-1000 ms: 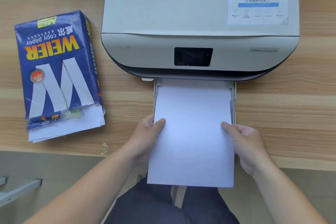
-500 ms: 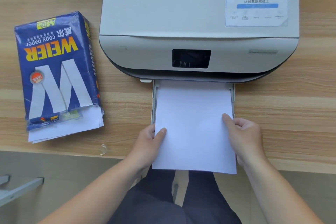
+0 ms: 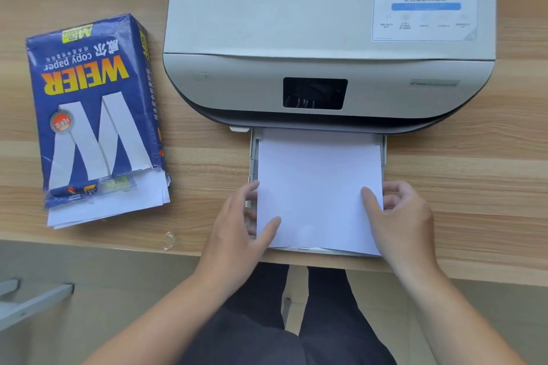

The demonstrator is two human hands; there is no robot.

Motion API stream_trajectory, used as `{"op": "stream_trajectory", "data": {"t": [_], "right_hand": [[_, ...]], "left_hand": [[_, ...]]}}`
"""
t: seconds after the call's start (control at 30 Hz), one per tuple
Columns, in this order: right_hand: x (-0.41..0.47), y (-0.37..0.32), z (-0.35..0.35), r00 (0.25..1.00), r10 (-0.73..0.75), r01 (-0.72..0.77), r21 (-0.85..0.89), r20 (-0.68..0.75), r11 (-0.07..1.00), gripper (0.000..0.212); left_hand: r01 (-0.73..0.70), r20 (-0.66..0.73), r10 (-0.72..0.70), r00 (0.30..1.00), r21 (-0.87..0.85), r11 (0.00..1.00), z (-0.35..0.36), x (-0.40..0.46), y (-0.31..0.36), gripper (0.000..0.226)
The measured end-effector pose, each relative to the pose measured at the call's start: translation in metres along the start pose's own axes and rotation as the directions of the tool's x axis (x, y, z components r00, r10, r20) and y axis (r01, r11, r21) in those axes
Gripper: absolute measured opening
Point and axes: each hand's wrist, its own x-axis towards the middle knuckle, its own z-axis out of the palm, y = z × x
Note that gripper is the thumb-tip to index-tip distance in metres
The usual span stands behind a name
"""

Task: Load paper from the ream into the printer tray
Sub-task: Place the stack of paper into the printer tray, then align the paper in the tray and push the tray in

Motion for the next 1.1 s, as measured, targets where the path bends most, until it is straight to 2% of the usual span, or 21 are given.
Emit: {"op": "stream_trajectory", "data": {"t": [0.1, 0.2, 0.33, 0.4, 0.5, 0.6, 0.73, 0.83, 0.97, 1.1], "right_hand": [[-0.012, 0.003, -0.003, 0.997, -0.075, 0.075, -0.059, -0.004, 0.995, 0.046], [-0.025, 0.017, -0.001, 0.977, -0.203, 0.210, -0.152, 0.057, 0.966, 0.066], [-0.032, 0.034, 0.008, 0.939, -0.291, 0.343, -0.413, 0.184, 0.844, 0.103], [-0.032, 0.038, 0.011, 0.925, -0.336, 0.380, -0.490, 0.178, 0.785, 0.110], [-0.030, 0.040, 0.010, 0.907, -0.397, 0.405, -0.545, 0.140, 0.734, 0.109], [-0.023, 0.041, 0.007, 0.892, -0.423, 0.435, -0.563, 0.162, 0.702, 0.107], [-0.014, 0.046, 0.002, 0.849, -0.471, 0.520, -0.526, 0.237, 0.672, 0.109], [-0.008, 0.048, 0.000, 0.811, -0.528, 0.578, -0.482, 0.250, 0.658, 0.106], [-0.003, 0.056, 0.000, 0.754, -0.604, 0.647, -0.447, 0.259, 0.617, 0.092], [-0.004, 0.062, 0.004, 0.722, -0.643, 0.678, -0.447, 0.255, 0.584, 0.077]], "left_hand": [[-0.159, 0.086, 0.146, 0.986, 0.164, 0.974, -0.001, -0.004, -0.014, 0.074], [-0.272, 0.152, 0.232, 0.961, 0.349, 0.897, 0.002, -0.004, -0.022, 0.081], [-0.359, 0.150, 0.327, 0.933, 0.432, 0.827, 0.002, 0.005, -0.026, 0.077], [-0.387, 0.145, 0.363, 0.920, 0.471, 0.793, 0.000, 0.011, -0.027, 0.074], [-0.417, 0.158, 0.396, 0.904, 0.531, 0.738, -0.002, 0.016, -0.029, 0.069], [-0.445, 0.161, 0.436, 0.886, 0.562, 0.697, -0.005, 0.018, -0.034, 0.063], [-0.480, 0.156, 0.490, 0.858, 0.583, 0.655, -0.010, 0.023, -0.044, 0.060], [-0.504, 0.170, 0.504, 0.847, 0.557, 0.660, -0.011, 0.025, -0.048, 0.060], [-0.522, 0.191, 0.506, 0.841, 0.534, 0.665, -0.011, 0.027, -0.049, 0.067], [-0.539, 0.184, 0.536, 0.824, 0.545, 0.642, -0.011, 0.031, -0.050, 0.060]]}}
